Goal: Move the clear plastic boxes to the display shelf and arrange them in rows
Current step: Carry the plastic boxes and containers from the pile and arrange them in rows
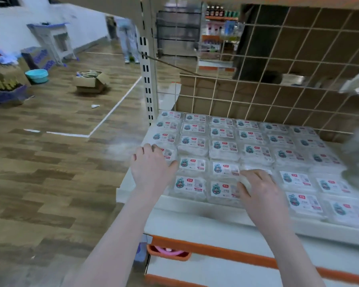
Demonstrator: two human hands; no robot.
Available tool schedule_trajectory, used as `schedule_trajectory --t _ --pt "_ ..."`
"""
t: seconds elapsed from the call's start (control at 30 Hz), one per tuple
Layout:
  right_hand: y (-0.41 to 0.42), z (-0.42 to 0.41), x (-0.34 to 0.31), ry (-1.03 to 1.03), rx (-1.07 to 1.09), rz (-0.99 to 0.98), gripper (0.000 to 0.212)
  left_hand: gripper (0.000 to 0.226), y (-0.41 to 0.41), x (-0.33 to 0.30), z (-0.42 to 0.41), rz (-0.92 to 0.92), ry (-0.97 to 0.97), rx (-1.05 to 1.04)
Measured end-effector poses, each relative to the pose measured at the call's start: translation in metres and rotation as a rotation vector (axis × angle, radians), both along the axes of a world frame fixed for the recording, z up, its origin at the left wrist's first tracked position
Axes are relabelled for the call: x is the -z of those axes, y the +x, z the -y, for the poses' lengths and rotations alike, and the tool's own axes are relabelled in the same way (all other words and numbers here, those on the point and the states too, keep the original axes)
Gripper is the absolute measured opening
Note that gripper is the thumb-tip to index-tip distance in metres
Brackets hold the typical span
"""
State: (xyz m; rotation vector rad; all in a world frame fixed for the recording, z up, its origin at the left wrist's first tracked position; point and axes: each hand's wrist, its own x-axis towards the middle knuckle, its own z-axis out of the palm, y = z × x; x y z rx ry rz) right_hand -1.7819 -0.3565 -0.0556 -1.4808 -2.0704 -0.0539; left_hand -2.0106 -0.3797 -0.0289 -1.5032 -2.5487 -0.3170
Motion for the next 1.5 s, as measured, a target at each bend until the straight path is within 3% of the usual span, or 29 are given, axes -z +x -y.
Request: schedule_trajectory --t 0.33,0.57,0.9,1.2,1.5 --pt "0.034 0.021 -0.009 -0.022 0.252 0.008 0.03 0.07 -0.005 -0.008 0.001 0.027 -0.014 0.104" --pt "0.099 0.041 -0.007 -0.062 0.465 -0.039 0.033 0.066 0.06 -0.022 -0.007 0.099 0.077 0.334" --pt "0.285 0.094 -0.01 0.102 0.709 -0.044 0.023 0.064 0.292 -0.033 -0.01 0.079 0.037 0.771" --pt "0.498 0.146 -0.019 0.126 0.874 0.064 0.033 0.066 0.553 -0.041 0.016 0.16 0.032 1.004" --pt "0.655 0.15 -0.006 0.125 1.003 0.057 0.03 0.067 0.734 -0.027 0.001 0.191 -0.009 1.2"
